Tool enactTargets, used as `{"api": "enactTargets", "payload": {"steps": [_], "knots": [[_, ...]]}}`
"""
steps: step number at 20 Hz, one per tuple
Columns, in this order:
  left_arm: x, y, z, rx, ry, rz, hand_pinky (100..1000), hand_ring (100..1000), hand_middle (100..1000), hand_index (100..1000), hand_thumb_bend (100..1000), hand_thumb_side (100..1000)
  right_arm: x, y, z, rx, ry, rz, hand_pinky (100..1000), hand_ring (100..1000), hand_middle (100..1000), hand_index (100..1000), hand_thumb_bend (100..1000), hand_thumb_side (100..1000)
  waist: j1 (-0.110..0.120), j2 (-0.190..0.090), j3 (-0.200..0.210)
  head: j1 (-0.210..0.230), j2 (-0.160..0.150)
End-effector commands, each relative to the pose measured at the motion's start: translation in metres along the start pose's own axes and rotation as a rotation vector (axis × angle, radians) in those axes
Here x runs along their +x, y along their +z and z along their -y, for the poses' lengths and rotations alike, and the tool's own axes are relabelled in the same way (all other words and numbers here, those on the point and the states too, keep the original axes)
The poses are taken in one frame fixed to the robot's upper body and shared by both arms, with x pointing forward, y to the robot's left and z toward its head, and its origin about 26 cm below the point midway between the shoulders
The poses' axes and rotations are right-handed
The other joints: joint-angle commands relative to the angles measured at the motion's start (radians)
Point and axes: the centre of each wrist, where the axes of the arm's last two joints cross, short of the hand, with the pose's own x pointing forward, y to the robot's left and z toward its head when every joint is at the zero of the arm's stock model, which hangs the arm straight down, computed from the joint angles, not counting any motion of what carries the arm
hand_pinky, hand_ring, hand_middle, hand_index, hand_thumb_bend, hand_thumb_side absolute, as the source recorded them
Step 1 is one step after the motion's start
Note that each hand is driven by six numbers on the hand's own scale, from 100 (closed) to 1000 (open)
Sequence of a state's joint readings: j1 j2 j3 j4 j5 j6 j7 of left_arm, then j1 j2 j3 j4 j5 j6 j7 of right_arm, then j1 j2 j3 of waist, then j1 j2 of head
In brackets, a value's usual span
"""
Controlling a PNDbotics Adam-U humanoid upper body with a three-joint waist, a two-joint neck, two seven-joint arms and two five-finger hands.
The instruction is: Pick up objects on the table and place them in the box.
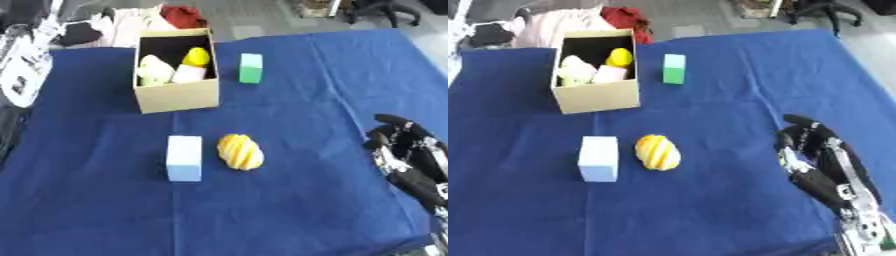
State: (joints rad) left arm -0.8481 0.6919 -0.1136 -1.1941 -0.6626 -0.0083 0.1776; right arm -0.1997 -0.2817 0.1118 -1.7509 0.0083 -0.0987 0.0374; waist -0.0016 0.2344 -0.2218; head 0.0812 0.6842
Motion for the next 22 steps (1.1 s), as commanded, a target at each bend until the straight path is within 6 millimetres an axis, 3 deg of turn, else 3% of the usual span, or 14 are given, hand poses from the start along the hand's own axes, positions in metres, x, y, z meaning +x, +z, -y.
{"api": "enactTargets", "payload": {"steps": [1,4,8,16,18,21,22], "knots": [[0.006,0.007,-0.046,0.052,0.099,0.093,836,677,694,820,259,445,0.010,-0.010,0.013,0.017,0.070,0.035,689,594,593,814,100,258,-0.009,-0.018,0.018,-0.015,-0.014],[0.011,0.033,-0.059,0.014,0.233,0.144,841,660,675,806,220,461,0.019,-0.024,0.017,0.063,0.127,0.069,692,596,595,817,100,208,-0.013,-0.018,0.052,-0.032,-0.016],[0.019,0.066,-0.060,-0.035,0.390,0.158,845,638,649,790,177,488,0.033,-0.046,0.019,0.173,0.228,0.119,699,601,601,825,100,139,-0.018,-0.020,0.090,-0.046,-0.017],[0.034,0.121,-0.030,-0.103,0.623,0.096,854,620,625,772,125,554,0.048,-0.091,0.009,0.476,0.436,0.172,716,627,628,844,100,100,-0.022,-0.021,0.139,-0.069,-0.020],[0.034,0.130,-0.021,-0.113,0.655,0.064,856,618,622,770,112,576,0.051,-0.100,0.002,0.562,0.477,0.186,728,652,656,855,100,124,-0.023,-0.022,0.148,-0.073,-0.020],[0.034,0.142,-0.009,-0.126,0.695,0.026,858,616,619,768,102,594,0.054,-0.113,-0.011,0.685,0.534,0.208,742,692,689,877,100,269,-0.025,-0.025,0.160,-0.079,-0.019],[0.034,0.144,-0.007,-0.130,0.704,0.018,858,616,619,768,101,596,0.054,-0.116,-0.015,0.720,0.547,0.212,743,694,690,877,100,281,-0.025,-0.026,0.163,-0.079,-0.018]]}}
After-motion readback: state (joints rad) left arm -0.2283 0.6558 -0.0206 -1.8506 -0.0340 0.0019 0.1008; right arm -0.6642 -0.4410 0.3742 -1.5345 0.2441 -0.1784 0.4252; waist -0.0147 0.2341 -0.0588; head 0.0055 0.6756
